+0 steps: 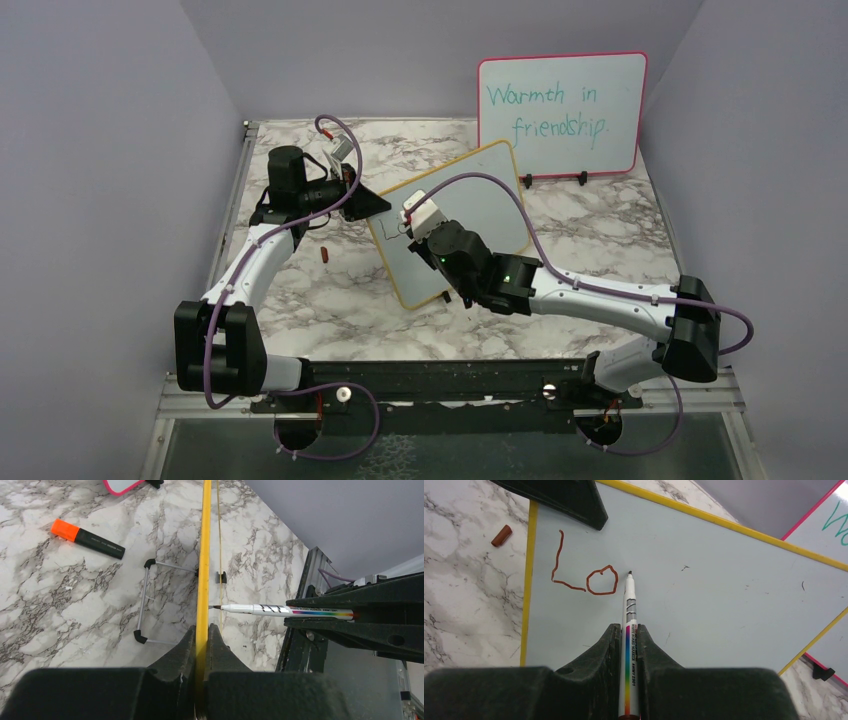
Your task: Write a sentence on the whiteboard
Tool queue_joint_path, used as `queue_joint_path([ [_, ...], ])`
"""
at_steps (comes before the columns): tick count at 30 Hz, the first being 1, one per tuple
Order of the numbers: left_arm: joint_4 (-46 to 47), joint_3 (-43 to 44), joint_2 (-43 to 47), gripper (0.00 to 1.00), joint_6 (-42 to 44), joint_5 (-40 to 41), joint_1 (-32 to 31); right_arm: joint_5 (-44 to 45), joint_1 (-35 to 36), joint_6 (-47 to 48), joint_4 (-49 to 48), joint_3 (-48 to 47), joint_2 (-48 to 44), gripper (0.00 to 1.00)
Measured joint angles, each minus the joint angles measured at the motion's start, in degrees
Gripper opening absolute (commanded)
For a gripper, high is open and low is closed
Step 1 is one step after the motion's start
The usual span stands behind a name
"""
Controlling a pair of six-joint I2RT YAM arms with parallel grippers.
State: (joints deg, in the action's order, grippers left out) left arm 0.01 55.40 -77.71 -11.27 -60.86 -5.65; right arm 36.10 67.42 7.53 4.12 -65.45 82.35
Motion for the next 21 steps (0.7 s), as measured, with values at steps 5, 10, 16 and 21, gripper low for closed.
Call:
queue_joint_path([
  [5,0.0,0.0,0.0,0.00,0.0,0.0,0.0,0.0,0.0,0.0,0.0,0.0,0.2,0.01],
  [10,0.0,0.0,0.0,0.00,0.0,0.0,0.0,0.0,0.0,0.0,0.0,0.0,0.2,0.01],
  [16,-0.1,0.0,0.0,0.00,0.0,0.0,0.0,0.0,0.0,-0.2,0.3,0.0,0.3,0.01],
  [21,-0.1,0.0,0.0,0.00,0.0,0.0,0.0,0.0,0.0,-0.9,1.3,0.0,0.3,0.01],
])
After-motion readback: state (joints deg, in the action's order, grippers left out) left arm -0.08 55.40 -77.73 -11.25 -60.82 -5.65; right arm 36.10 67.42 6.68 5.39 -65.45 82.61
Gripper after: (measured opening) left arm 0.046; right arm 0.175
